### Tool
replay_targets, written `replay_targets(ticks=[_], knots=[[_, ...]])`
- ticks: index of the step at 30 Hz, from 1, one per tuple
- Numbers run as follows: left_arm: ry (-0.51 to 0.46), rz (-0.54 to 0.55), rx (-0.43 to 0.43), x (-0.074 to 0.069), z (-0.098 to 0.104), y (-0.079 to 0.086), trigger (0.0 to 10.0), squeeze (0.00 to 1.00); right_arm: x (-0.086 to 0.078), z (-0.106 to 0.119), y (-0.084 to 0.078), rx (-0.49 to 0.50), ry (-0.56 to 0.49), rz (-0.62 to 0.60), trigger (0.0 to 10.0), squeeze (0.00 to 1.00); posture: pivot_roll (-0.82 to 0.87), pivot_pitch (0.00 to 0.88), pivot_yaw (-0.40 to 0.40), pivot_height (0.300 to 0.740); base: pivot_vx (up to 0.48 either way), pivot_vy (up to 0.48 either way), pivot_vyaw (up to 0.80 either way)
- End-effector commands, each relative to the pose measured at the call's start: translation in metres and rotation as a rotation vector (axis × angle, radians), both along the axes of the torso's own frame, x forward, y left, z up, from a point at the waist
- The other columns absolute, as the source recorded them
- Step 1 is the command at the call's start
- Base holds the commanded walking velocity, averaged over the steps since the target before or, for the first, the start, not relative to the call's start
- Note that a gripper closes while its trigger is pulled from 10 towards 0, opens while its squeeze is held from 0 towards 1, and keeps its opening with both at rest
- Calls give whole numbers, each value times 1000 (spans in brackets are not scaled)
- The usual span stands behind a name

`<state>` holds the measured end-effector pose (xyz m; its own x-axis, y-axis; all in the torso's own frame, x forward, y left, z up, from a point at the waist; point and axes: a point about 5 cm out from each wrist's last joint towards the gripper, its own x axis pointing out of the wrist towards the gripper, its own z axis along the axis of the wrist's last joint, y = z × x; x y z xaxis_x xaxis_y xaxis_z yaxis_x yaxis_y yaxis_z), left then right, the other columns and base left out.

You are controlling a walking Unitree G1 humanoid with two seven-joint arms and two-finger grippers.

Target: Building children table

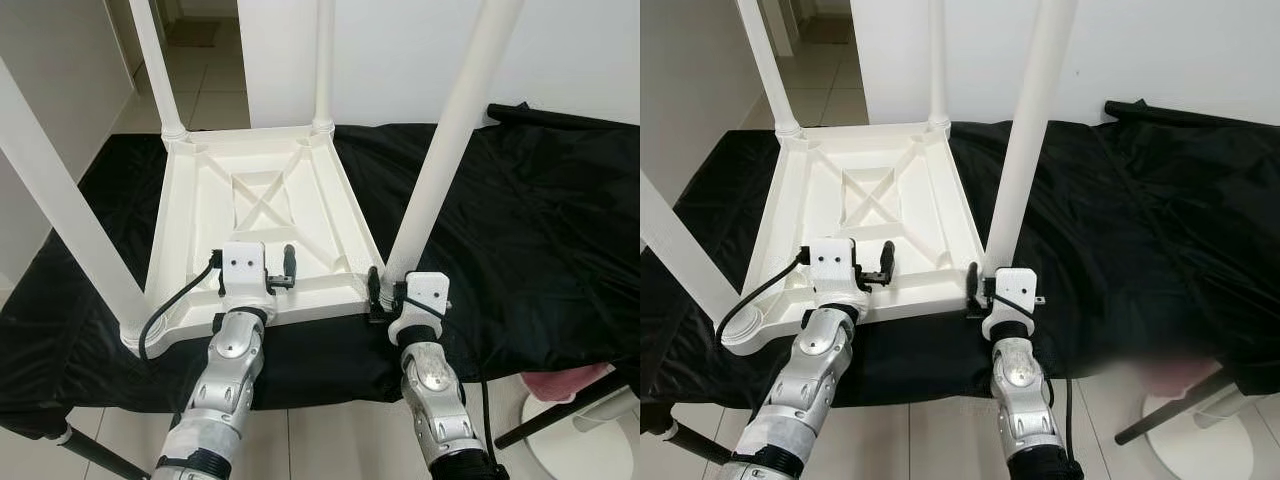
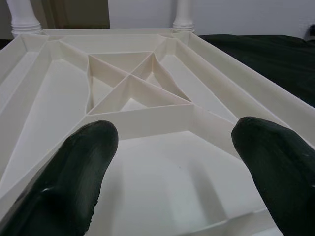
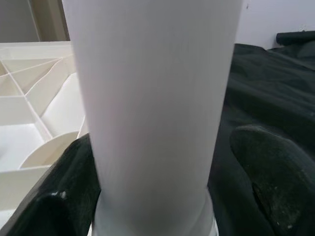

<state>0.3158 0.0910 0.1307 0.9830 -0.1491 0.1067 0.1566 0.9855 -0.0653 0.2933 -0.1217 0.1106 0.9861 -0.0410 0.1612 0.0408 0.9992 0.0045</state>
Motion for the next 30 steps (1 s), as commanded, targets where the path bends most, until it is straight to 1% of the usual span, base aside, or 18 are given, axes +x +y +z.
replay_targets(ticks=[1, 4, 6, 7, 9, 12, 13, 15, 16, 18, 19, 21, 22, 23, 24, 26, 27, 30], knots=[[-12, -7, 17, 1, 1, 1, 10000, 0, 0, -1, -1, 4, 3, -13, 10000, 0, -27, 0, 35, 740, 0, 0, 0], [-14, -4, 23, 2, 1, 2, 10000, 0, 1, -1, -2, 3, 2, -15, 10000, 0, -25, 0, 36, 740, 0, 0, 0], [-19, -18, 52, 2, 1, 6, 10000, 0, 1, -1, -2, 1, 0, -13, 10000, 0, -16, 0, 36, 740, 0, 0, 0], [-19, -18, 52, 2, 1, 6, 10000, 0, 1, -1, -2, 1, 0, -13, 10000, 0, -16, 0, 36, 740, 0, 0, 0], [-25, -42, 102, 0, 1, 11, 10000, 0, 0, -1, -2, -13, -2, -4, 10000, 0, -9, 0, 34, 740, 0, 0, 0], [-25, -55, 118, -1, 1, 13, 10000, 0, 0, -1, -3, -16, -2, 0, 10000, 0, -9, 0, 34, 740, 0, 0, 0], [-27, -58, 142, -3, 0, 16, 10000, 0, -1, -1, -4, -20, -1, 3, 10000, 0, -2, 6, 34, 740, 0, 0, 0], [-27, -58, 142, -3, 0, 16, 10000, 0, -1, -1, -4, -20, -1, 3, 10000, 0, -2, 6, 34, 740, 0, 0, 0], [-20, -53, 160, -5, -3, 22, 10000, 0, -2, -2, -5, -24, 1, 8, 10000, 0, -2, 6, 34, 740, 0, 0, 0], [-20, -53, 160, -5, -3, 22, 10000, 0, -2, -2, -5, -24, 1, 8, 10000, 0, -2, 6, 34, 740, 0, 0, 0], [-17, -49, 173, -6, -4, 26, 10000, 0, -2, -3, -5, -27, 2, 14, 10000, 0, -2, 6, 34, 740, 0, 0, 0], [-17, -49, 173, -6, -4, 26, 10000, 0, -2, -3, -5, -27, 2, 14, 10000, 0, -2, 6, 34, 740, 0, 0, 0], [-13, -48, 184, -8, -5, 31, 10000, 0, -3, -3, -4, -34, 0, 28, 10000, 0, 7, 18, 28, 740, 0, 0, 0], [-13, -48, 184, -8, -5, 31, 10000, 0, -3, -3, -4, -34, 0, 28, 10000, 0, 7, 18, 28, 740, 0, 0, 0], [-9, -47, 192, -10, -6, 35, 10000, 0, -3, -2, -4, -38, 0, 43, 10000, 0, 7, 19, 29, 740, 0, 0, 0], [-9, -47, 192, -10, -6, 35, 10000, 0, -3, -2, -4, -38, 0, 43, 10000, 0, 7, 19, 29, 740, 0, 0, 0], [0, -42, 203, -13, -8, 39, 10000, 0, -5, -4, -2, -42, 4, 66, 10000, 0, 9, 24, 29, 740, 0, 0, 0], [5, -38, 206, -15, -9, 40, 10000, 0, -7, -5, -2, -44, 7, 74, 10000, 0, 9, 24, 29, 740, 0, 0, 0]])
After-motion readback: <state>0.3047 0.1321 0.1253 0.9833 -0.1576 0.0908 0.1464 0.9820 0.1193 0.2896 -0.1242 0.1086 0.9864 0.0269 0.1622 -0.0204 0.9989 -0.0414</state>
